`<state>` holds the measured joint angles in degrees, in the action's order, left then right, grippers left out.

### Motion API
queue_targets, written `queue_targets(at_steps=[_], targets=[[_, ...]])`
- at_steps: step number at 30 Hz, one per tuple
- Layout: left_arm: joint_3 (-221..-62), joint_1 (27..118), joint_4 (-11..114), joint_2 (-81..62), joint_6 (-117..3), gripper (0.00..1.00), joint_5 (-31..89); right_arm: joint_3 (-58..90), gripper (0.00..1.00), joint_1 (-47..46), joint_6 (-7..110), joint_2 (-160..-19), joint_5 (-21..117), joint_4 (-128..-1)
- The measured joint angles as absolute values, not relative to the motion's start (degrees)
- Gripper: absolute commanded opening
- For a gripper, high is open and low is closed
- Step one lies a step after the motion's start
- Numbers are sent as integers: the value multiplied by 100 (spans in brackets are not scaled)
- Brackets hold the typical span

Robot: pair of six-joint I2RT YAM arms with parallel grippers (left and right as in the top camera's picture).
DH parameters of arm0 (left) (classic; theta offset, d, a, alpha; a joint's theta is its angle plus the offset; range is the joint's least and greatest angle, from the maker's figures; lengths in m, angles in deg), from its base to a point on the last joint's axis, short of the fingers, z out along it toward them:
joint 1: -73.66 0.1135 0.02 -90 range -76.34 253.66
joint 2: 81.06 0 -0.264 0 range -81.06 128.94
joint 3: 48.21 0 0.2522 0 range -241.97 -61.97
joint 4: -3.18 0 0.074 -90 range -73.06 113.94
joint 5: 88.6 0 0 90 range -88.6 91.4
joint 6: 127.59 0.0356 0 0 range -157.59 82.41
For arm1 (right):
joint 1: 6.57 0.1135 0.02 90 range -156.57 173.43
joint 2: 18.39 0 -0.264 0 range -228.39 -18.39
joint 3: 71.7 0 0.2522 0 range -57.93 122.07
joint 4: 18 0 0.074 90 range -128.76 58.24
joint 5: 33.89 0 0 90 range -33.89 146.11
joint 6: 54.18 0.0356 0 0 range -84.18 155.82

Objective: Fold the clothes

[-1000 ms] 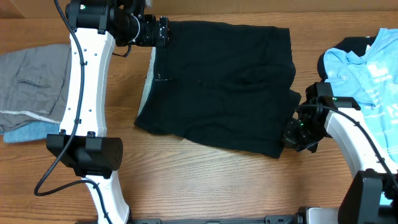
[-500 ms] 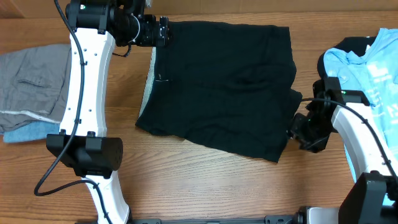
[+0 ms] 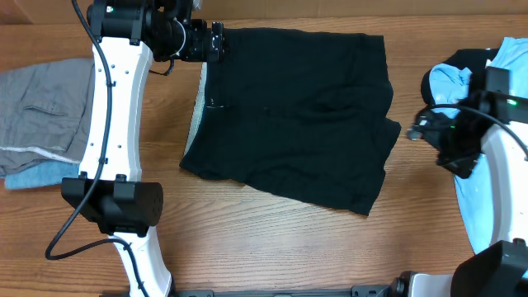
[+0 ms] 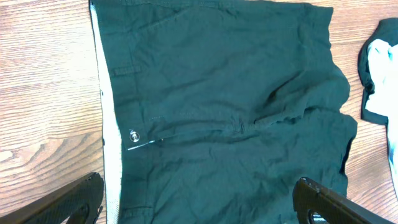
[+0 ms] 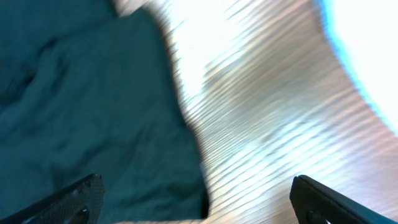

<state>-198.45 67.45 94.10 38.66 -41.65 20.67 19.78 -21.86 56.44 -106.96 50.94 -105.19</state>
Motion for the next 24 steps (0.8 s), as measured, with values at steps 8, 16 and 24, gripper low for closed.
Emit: queue_targets(at_steps=[8,16,24], targets=[[-19845,6745,9410,3866,-4165,100,2067,1978,100,-2470,5673,-10696,5385,-10508],[-19845,6745,9264,3866,-4162,100,1859,1978,100,-2470,5677,-10696,5405,-10506],[-19463,6823,10337,3866,-4147,78,473,1978,100,-2470,5681,-10696,5405,-10506]])
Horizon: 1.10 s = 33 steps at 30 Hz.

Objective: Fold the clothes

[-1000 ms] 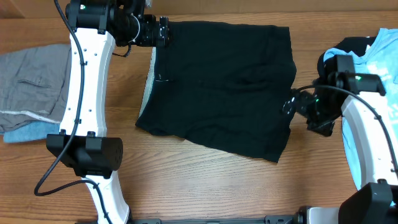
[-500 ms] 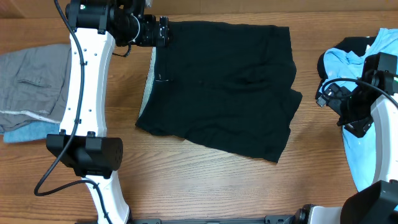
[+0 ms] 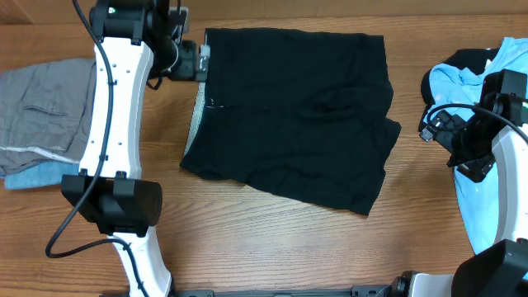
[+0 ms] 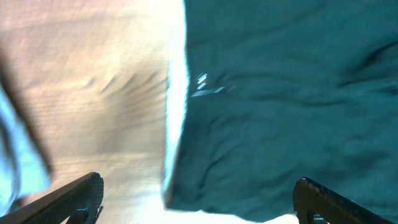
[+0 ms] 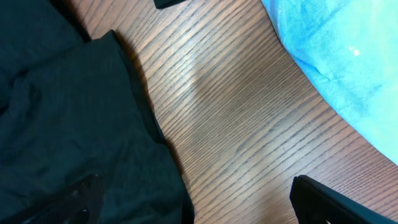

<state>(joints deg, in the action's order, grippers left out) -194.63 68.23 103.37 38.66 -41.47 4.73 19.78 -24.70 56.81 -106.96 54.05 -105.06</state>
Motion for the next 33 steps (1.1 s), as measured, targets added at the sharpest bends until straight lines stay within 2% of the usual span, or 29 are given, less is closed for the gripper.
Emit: queue_targets(at_steps=[1,2,3,4,10,13,15,20,25,33], targets=[[-19253,6876,10337,3872,-4165,62,397,1978,100,-2470,5679,-10696,5403,-10506],[-19045,6933,10309,3872,-4169,52,366,1978,100,-2470,5681,-10696,5403,-10504],[-18763,7020,10269,3875,-4158,45,349,1978,100,-2470,5679,-10696,5403,-10504],[-18361,7145,10149,3875,-4119,43,353,1978,100,-2470,5679,-10696,5405,-10508],[-16232,7842,9181,3969,-3389,54,1190,1978,100,-2470,5677,-10696,5405,-10506],[-15784,7942,8873,3999,-2995,68,1719,1978,100,-2470,5679,-10696,5405,-10504],[-15675,7892,8554,3999,-2849,74,2047,1978,100,-2470,5677,-10696,5403,-10504],[-15297,7813,7642,3997,-2823,68,2515,1978,100,-2470,5677,-10696,5403,-10506],[-14963,7813,6997,3997,-2862,68,2746,1978,100,-2470,5679,-10696,5403,-10504],[-14716,7575,6565,3997,-2864,65,2851,1978,100,-2470,5677,-10696,5405,-10504]])
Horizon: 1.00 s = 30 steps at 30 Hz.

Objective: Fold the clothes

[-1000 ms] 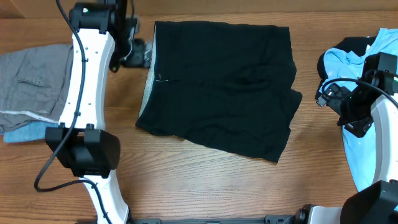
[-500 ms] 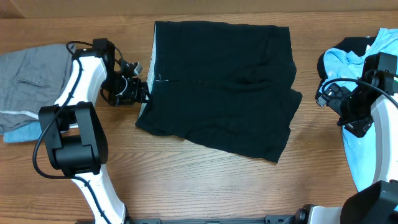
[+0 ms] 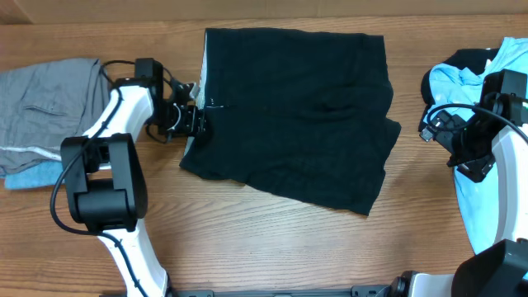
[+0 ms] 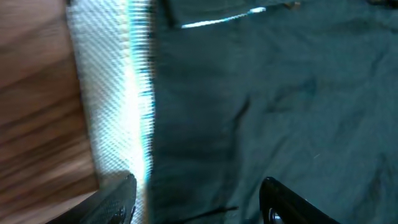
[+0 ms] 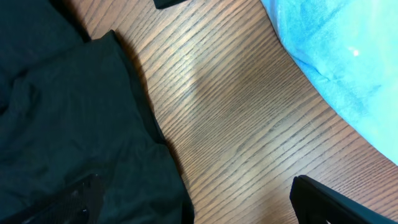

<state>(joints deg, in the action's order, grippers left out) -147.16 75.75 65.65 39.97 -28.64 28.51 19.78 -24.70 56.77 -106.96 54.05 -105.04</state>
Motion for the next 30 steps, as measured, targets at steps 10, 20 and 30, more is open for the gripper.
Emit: queue_targets(at_steps=[10,20,30], targets=[[-14558,7352,6335,3997,-2884,56,2860,1978,100,-2470,5679,-10696,5405,-10502],[-14558,7337,6510,3960,-2976,56,2521,1978,100,-2470,5679,-10696,5405,-10504],[-14558,7330,6888,3916,-3166,41,2064,1978,100,-2470,5677,-10696,5405,-10504]])
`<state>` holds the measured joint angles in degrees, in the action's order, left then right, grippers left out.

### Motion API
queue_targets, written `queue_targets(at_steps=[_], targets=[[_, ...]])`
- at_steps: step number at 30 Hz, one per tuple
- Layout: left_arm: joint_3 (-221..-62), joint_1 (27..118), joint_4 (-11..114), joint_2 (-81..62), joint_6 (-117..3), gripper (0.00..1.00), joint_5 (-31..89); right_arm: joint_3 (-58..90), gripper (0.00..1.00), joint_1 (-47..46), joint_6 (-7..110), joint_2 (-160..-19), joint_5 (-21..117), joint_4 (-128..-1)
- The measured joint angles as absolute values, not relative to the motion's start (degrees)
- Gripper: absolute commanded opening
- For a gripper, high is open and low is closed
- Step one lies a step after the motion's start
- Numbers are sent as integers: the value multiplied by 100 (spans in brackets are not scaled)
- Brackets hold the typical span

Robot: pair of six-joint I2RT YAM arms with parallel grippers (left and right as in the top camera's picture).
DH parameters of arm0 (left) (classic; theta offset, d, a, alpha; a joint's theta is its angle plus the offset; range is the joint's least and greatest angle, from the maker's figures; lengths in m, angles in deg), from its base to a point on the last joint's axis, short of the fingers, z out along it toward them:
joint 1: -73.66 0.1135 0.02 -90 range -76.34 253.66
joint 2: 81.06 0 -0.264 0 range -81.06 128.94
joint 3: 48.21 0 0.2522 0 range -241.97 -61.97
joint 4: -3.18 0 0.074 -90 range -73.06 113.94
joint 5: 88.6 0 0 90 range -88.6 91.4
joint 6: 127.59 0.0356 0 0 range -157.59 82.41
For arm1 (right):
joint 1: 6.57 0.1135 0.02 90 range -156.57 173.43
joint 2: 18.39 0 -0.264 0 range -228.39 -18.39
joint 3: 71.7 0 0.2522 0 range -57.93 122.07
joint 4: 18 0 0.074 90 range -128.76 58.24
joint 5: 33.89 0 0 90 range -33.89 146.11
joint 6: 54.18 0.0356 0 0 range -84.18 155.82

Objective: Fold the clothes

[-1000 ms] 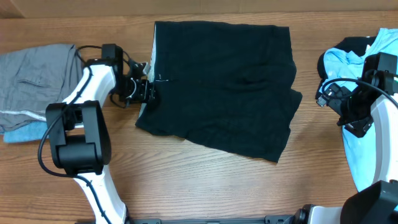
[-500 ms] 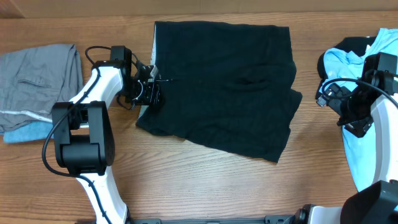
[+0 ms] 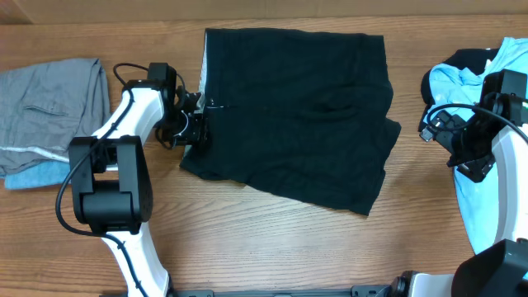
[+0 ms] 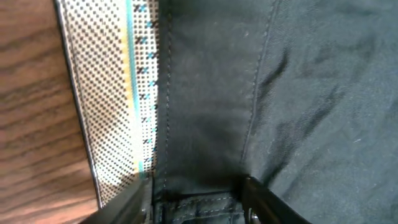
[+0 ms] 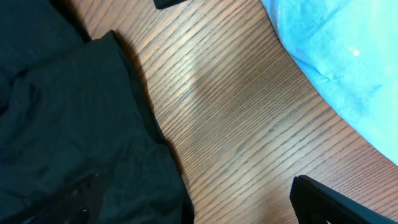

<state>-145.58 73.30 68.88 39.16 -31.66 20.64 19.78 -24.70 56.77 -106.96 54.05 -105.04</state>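
Observation:
Black shorts (image 3: 297, 107) lie spread flat across the middle of the table, waistband to the left with its dotted white lining (image 4: 109, 93) showing. My left gripper (image 3: 194, 129) sits low at the waistband's lower left. In the left wrist view that gripper (image 4: 196, 202) is shut on the stitched waistband fold, which fills the gap. My right gripper (image 3: 427, 128) hangs open to the right of the shorts' leg hem. In the right wrist view the gripper (image 5: 193, 202) has only the hem (image 5: 74, 124) and bare wood below it.
A grey garment (image 3: 41, 103) lies at the far left over a light blue cloth (image 3: 37, 175). A light blue garment (image 3: 495, 165) and a black one (image 3: 462, 62) are piled at the right edge, close behind my right arm.
The left gripper's fingers have drawn in on the waistband and pushed slightly further onto the fabric. The right arm and the shorts have not moved.
My left gripper was open above the shorts' top left corner, then just left of the upper waistband. Then it was low at the lower waistband with open jaws astride it, and now grips it. My right gripper shifted slightly right early on, then stayed.

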Motion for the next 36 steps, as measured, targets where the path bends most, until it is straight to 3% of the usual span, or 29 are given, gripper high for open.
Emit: queue_targets(at_steps=[10,14,18,22,24,31,33,36], targets=[[-14814,7381,7435,3925,-3212,10,2762,1978,100,-2470,5679,-10696,5403,-10504],[-15310,7381,7771,3925,-3233,7,2908,1978,100,-2470,5677,-10696,5405,-10504],[-15358,7392,7760,3925,-3247,14,2932,1978,100,-2470,5677,-10696,5405,-10502],[-15360,7413,7522,3925,-3288,26,2954,1978,100,-2470,5677,-10696,5405,-10506],[-15360,7413,7456,3925,-3295,38,2945,1978,100,-2470,5677,-10696,5403,-10506],[-15205,7413,7109,3925,-3341,39,2718,1978,100,-2470,5677,-10696,5403,-10506],[-15070,7413,6963,3925,-3343,51,2670,1978,100,-2470,5679,-10696,5407,-10508],[-15054,7413,6667,3927,-3518,54,2537,1978,100,-2470,5679,-10696,5405,-10504]])
